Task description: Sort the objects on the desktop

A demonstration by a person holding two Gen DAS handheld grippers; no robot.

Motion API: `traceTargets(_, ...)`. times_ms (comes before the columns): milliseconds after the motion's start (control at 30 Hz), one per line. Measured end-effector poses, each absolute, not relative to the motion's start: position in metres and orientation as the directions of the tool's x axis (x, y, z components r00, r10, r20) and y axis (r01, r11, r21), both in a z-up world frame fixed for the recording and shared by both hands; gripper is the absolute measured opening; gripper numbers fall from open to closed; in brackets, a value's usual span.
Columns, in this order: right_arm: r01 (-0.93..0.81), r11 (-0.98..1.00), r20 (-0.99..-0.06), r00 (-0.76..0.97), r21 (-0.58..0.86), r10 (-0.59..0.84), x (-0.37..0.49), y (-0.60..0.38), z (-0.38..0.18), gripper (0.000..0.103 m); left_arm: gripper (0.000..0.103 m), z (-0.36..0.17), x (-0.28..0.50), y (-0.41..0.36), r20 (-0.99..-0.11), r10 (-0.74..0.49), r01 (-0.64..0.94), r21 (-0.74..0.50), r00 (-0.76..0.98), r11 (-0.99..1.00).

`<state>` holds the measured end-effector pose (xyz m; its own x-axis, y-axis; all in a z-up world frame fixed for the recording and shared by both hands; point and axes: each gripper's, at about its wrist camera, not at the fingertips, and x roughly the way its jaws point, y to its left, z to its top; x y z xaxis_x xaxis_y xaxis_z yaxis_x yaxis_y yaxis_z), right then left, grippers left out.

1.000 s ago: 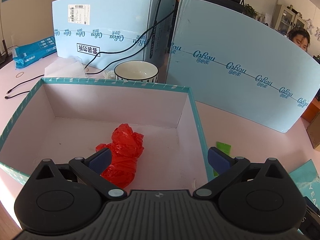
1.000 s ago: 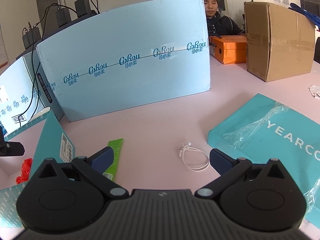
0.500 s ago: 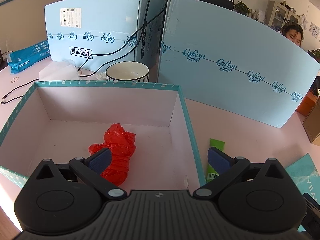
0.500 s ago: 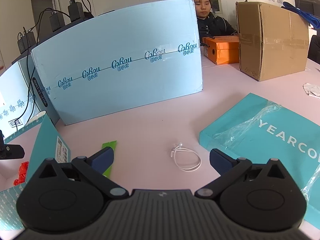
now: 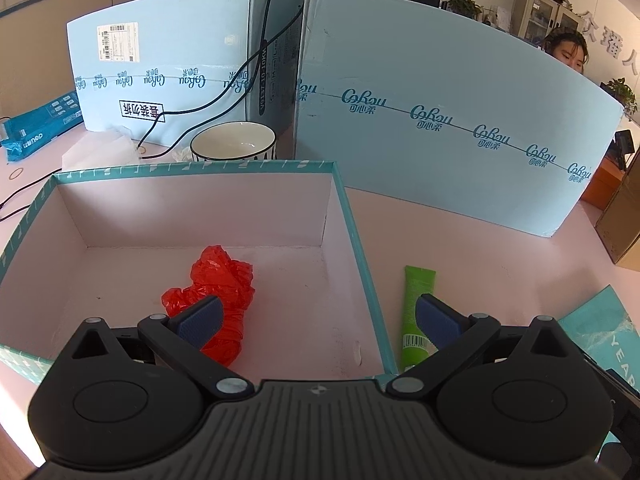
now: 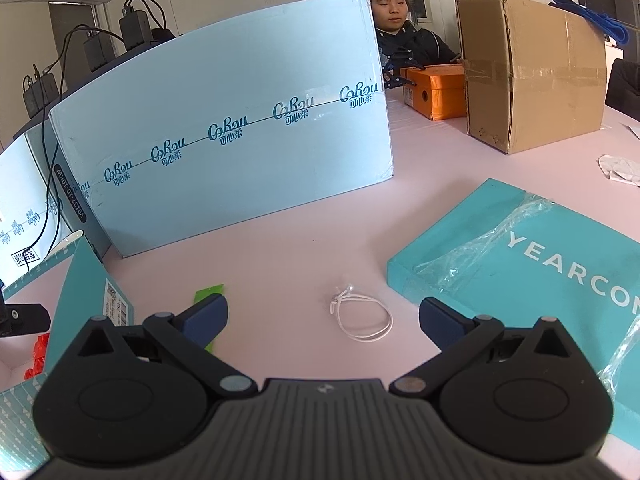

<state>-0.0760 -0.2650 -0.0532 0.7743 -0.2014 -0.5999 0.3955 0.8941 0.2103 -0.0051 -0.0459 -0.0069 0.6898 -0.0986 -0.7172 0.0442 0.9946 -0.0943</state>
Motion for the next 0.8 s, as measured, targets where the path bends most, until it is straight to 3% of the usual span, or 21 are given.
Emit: traceTargets(800, 0.480, 0.849, -0.614, 0.745, 0.222, -0.261, -0.092, -0.277, -0.055, 0.103, 0.102, -0.008, -0.006, -0.056, -0.719, -0.146, 0.111, -0.096, 0.680, 0.989)
